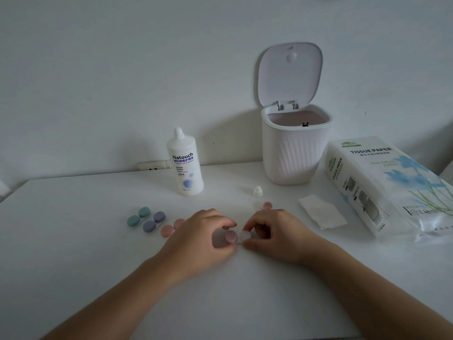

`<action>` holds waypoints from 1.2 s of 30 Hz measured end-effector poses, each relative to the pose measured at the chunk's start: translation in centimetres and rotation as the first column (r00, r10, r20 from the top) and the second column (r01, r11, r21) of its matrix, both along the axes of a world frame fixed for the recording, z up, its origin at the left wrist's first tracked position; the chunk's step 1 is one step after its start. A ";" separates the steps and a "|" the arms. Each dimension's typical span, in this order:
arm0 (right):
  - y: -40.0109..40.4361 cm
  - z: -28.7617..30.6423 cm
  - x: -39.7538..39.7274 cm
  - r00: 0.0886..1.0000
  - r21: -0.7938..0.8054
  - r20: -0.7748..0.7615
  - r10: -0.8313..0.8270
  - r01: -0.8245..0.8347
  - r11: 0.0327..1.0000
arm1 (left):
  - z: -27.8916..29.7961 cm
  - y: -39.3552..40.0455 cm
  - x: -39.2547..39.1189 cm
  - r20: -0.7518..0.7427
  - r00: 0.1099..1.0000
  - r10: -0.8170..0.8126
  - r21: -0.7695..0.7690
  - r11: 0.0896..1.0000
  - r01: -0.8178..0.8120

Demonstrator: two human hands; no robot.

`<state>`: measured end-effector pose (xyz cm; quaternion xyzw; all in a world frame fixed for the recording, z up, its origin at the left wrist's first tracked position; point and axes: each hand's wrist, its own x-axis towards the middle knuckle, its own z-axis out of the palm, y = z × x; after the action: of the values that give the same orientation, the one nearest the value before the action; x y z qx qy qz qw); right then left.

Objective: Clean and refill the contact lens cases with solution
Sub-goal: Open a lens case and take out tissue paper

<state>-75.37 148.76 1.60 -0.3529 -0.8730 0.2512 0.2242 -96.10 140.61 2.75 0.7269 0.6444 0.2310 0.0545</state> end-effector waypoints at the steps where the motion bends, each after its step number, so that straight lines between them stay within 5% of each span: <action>1: 0.0 0.0 0.0 1.000 0.001 0.002 0.001 -0.001 1.000 | 0.1 0.0 0.0 -0.003 1.000 -0.004 0.005 1.000 0.004; 8: 0.0 0.1 -0.1 1.000 0.002 0.001 -0.005 0.005 1.000 | 0.1 0.8 -0.3 -0.035 0.998 0.059 -0.052 0.997 -0.061; 26: 0.1 -0.2 0.0 0.999 -0.005 -0.037 0.004 -0.004 1.000 | 0.5 0.9 -0.4 0.045 0.977 -0.210 -0.069 0.975 0.212; 36: 0.1 -0.2 0.0 1.000 0.017 -0.026 0.010 -0.009 1.000 | 0.1 0.8 0.0 0.047 0.994 -0.103 0.015 0.995 0.102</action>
<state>-75.34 148.87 1.35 -0.3436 -0.8737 0.2496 0.2371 -96.05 141.42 2.87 0.7536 0.6034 0.2491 0.0770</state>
